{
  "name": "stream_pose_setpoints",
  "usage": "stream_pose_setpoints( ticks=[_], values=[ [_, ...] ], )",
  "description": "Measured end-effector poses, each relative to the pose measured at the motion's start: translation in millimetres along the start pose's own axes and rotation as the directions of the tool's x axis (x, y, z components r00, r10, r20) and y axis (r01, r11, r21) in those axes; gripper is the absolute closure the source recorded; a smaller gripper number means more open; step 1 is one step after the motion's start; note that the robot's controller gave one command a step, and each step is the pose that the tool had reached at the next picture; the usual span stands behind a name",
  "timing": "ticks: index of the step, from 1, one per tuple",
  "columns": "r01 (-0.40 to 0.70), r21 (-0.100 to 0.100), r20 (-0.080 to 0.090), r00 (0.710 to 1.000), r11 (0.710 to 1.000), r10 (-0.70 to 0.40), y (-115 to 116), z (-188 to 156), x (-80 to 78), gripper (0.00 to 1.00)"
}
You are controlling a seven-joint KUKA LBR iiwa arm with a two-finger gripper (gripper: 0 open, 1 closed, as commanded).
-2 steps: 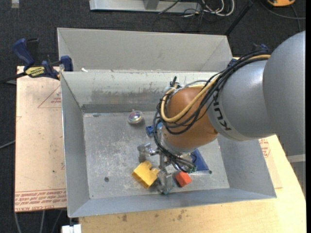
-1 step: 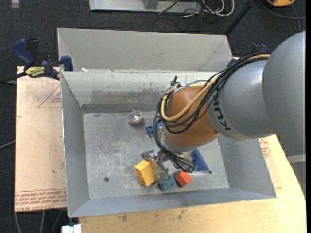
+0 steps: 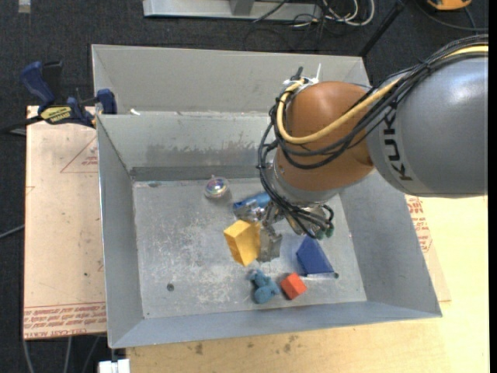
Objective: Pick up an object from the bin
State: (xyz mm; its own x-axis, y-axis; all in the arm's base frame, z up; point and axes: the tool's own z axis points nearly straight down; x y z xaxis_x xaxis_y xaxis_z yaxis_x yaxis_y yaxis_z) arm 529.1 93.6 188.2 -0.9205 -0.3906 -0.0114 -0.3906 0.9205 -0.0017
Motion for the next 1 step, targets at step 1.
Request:
stream_pose_setpoints(
  ticks=[1],
  values=[
    [0.039, 0.0, 0.002, 0.999, 0.999, -0.039, 38.7, -214.7, -14.2, 1.0]
  ],
)
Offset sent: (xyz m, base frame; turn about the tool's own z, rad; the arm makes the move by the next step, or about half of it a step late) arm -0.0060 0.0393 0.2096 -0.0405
